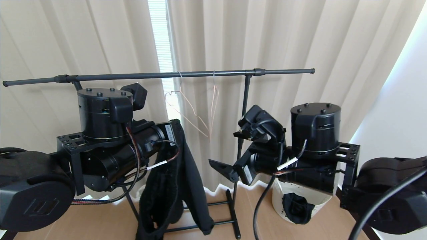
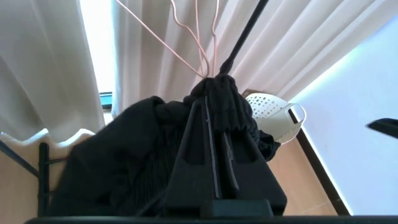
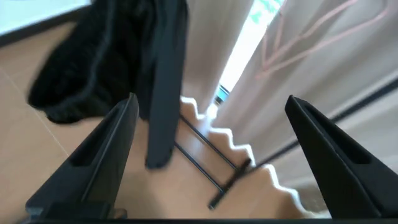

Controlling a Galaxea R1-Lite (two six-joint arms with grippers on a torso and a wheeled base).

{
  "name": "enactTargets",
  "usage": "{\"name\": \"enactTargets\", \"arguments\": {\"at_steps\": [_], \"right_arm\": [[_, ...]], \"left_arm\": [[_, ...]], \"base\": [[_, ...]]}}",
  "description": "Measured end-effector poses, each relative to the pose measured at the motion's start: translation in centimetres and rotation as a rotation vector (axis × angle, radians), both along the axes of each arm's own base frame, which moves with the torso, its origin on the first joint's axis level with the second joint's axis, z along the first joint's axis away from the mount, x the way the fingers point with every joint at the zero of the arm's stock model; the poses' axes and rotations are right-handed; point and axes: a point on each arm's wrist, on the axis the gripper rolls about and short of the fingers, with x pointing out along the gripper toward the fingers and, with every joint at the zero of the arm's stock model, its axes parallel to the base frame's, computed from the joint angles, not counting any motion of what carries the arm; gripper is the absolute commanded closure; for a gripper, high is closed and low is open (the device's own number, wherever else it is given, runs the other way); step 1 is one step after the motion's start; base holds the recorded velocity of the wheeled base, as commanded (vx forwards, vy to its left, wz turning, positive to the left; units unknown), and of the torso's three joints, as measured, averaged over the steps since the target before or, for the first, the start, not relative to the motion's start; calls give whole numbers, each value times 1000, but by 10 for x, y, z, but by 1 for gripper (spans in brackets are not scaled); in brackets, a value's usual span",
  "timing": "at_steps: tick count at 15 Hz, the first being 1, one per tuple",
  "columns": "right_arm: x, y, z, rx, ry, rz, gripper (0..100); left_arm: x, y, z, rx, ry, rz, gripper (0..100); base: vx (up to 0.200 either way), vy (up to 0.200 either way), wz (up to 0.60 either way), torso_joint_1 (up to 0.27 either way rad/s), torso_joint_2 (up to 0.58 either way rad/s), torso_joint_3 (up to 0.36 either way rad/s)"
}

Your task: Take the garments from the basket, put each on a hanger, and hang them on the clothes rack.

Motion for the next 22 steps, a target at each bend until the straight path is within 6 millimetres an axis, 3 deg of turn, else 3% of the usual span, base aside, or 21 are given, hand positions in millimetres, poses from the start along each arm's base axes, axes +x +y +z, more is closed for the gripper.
{"name": "enactTargets", "arguments": {"at_steps": [3, 12, 21, 22], "right_arm": [[-3, 16, -32, -5, 18, 39, 0], [8, 36, -88, -124, 107, 51, 0], [28, 28, -113, -225, 93, 8, 0], [33, 24, -113, -230, 85, -4, 100]], "left_arm": [[-3, -6, -4, 4, 12, -20, 100], [-8, -16, -6, 3, 19, -54, 100], [-14, -7, 7, -18, -15, -41, 100], [-12, -5, 7, -18, -16, -35, 100]], "base": [[0, 0, 0, 0, 0, 0], [0, 0, 0, 0, 0, 0], [0, 0, 0, 0, 0, 0], [0, 0, 0, 0, 0, 0]]}}
